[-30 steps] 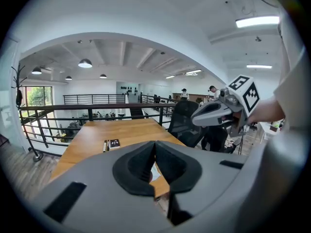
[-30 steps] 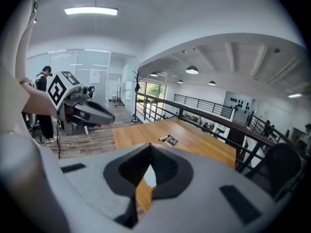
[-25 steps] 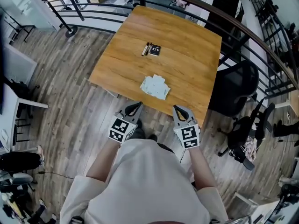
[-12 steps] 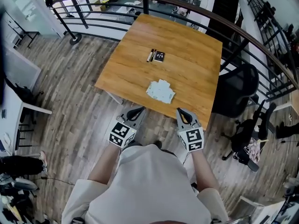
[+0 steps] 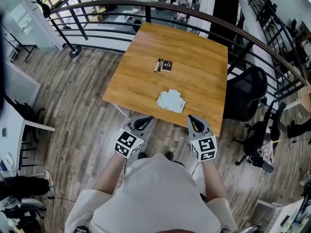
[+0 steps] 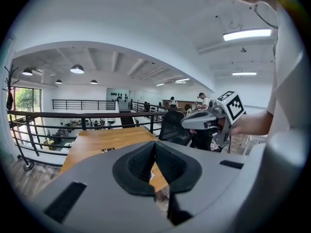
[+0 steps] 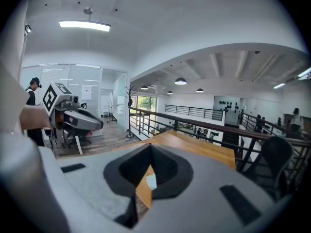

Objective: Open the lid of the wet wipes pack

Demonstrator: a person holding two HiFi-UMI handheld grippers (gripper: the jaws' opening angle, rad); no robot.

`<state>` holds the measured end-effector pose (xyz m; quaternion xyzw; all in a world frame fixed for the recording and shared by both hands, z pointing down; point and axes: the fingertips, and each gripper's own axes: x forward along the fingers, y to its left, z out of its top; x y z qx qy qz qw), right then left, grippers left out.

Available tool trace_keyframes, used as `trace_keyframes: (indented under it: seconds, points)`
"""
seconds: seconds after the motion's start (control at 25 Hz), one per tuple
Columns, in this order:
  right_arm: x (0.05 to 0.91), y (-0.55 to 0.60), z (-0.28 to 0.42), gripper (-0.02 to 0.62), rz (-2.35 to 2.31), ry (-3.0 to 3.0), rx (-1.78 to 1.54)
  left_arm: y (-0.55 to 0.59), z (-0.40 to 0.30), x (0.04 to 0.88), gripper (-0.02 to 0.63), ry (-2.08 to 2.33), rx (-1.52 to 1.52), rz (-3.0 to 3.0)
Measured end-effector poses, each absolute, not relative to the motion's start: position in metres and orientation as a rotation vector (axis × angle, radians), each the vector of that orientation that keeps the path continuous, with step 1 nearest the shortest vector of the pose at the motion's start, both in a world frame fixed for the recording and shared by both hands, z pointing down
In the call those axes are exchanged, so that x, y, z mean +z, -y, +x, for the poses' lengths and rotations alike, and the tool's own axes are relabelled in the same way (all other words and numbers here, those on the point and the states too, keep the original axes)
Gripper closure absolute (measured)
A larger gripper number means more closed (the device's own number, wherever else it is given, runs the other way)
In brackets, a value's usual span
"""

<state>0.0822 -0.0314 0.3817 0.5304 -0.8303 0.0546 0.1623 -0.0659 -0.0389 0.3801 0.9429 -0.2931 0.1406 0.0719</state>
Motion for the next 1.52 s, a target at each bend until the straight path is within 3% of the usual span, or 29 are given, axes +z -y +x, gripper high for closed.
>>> trace_keyframes:
  seconds: [1.52]
  points:
    - [0.376, 0.022, 0.075, 0.594, 1.589, 2.35, 0.214, 0.044, -0.075, 0.381, 0.612, 0.817, 0.383, 2.814]
